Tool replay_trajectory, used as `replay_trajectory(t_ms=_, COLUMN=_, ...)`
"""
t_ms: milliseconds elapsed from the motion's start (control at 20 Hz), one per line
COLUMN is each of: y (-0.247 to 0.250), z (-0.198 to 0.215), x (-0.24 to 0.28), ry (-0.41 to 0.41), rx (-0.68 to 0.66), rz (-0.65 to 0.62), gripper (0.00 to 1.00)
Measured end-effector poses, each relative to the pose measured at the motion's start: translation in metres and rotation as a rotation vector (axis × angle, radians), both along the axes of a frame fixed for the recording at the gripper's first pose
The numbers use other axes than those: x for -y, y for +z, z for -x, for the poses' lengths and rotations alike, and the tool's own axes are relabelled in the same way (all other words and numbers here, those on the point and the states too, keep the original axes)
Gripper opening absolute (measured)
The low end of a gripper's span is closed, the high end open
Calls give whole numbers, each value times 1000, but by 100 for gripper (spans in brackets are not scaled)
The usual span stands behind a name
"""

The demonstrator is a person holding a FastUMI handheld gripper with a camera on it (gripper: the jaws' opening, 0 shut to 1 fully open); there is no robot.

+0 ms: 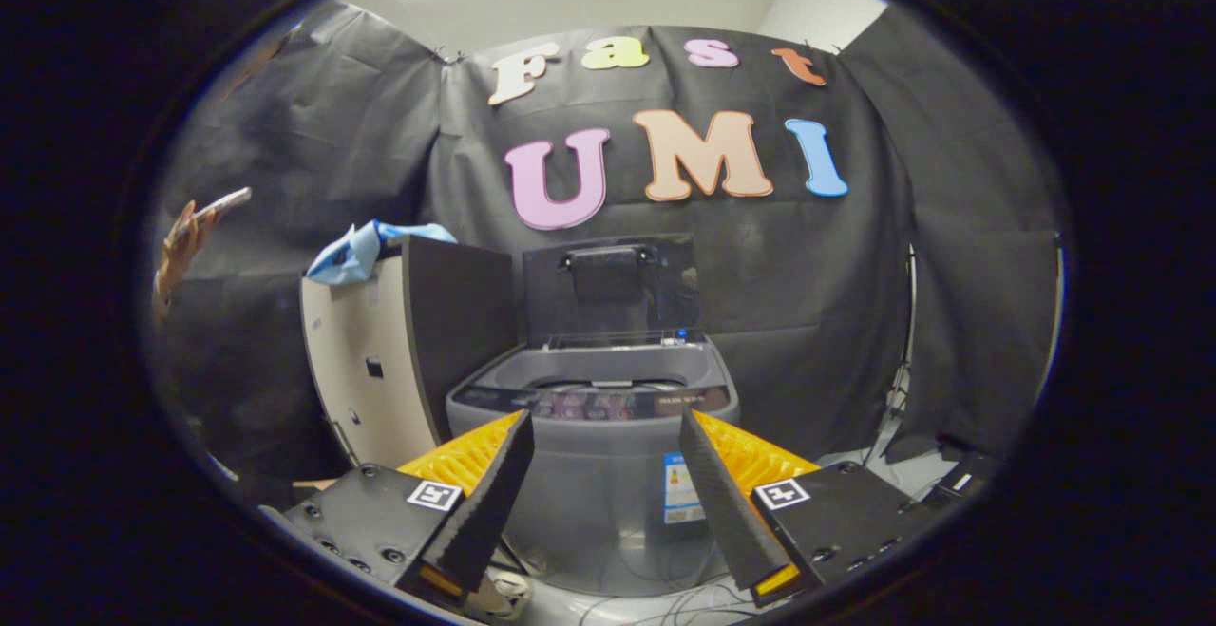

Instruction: Put the clothes into the washing machine and then close the washing machine lid.

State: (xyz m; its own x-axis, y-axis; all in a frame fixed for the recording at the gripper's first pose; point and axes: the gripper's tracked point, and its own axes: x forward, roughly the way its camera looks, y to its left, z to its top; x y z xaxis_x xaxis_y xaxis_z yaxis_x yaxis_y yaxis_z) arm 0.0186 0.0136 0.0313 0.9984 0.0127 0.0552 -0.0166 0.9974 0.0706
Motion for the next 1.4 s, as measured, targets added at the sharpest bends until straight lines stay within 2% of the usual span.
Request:
replay_trajectory(t_ms=150, y=42, z=-28, x=-27, ry=37, rx=42, rz=44, gripper=96)
replay_trajectory(t_ms=500, y=144, z=-96, x=-145, ry=209, rx=123, rz=156, gripper=96)
replay_trajectory(t_ms=800, y=213, z=-142, x=-265, ry=394, rx=174, rz=116, gripper=98)
replay_trajectory(t_ms=900, y=219, z=-160, x=-296, ry=438, rx=138, rz=89, gripper=98)
replay_trajectory(t_ms=1100, y=217, z=-198, x=-343, ry=465, rx=39, rz=98, gripper=98)
replay_trajectory(t_ms=1400, y=173, z=-244, x=-356, ry=389, rx=-147, rz=179, gripper=98)
